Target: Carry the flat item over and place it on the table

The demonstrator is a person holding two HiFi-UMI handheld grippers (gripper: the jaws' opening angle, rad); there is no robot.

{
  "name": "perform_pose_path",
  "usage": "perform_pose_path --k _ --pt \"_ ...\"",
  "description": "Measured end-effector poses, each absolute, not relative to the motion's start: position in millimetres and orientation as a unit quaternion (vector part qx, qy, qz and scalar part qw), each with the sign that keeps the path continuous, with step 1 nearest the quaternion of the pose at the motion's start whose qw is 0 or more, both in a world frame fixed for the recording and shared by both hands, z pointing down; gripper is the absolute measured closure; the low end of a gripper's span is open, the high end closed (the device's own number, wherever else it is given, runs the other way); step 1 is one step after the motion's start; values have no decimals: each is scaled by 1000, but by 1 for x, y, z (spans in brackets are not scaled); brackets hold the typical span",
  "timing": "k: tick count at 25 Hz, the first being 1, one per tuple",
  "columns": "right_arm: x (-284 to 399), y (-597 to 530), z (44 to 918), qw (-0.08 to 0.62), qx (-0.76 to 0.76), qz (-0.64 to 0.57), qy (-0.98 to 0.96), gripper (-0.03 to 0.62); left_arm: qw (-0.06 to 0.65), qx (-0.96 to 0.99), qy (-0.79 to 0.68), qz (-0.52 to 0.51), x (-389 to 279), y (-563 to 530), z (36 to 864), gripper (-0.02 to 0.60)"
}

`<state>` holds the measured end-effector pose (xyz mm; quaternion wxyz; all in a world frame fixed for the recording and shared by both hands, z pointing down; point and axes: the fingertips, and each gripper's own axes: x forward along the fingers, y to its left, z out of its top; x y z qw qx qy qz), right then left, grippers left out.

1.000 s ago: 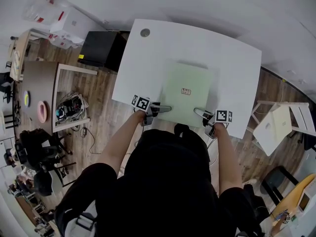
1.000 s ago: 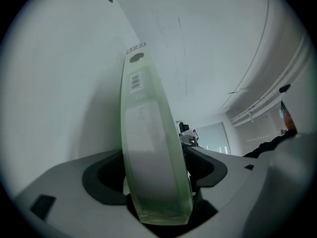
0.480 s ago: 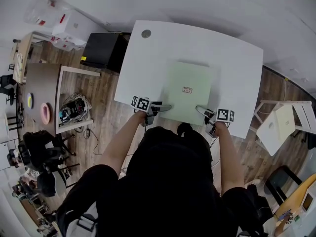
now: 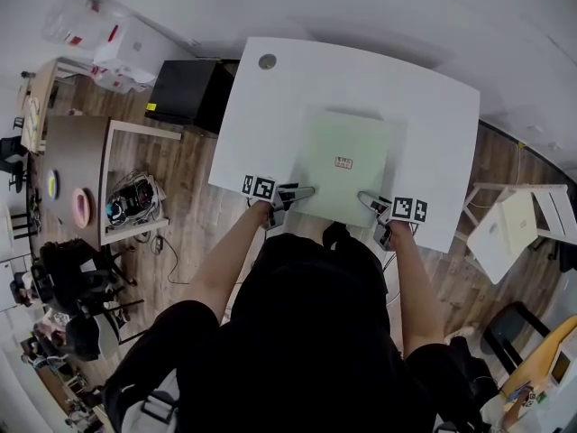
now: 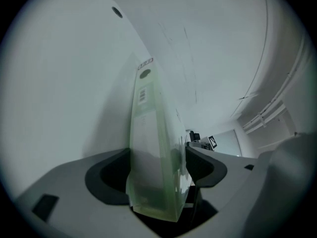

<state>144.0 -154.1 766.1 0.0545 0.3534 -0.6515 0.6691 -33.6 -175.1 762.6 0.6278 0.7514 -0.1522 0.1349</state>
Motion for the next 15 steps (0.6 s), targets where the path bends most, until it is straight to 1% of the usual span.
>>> perform_pose_path --k 3,10,15 --pt "148 -151 771 91 370 652 -656 266 624 753 -152 141 -34 -172 763 227" --pt "151 -151 768 130 389 617 -671 266 612 759 -164 150 -33 -171 762 227" --pt "151 -149 763 124 400 610 -672 266 594 769 -162 172 -33 -166 763 227"
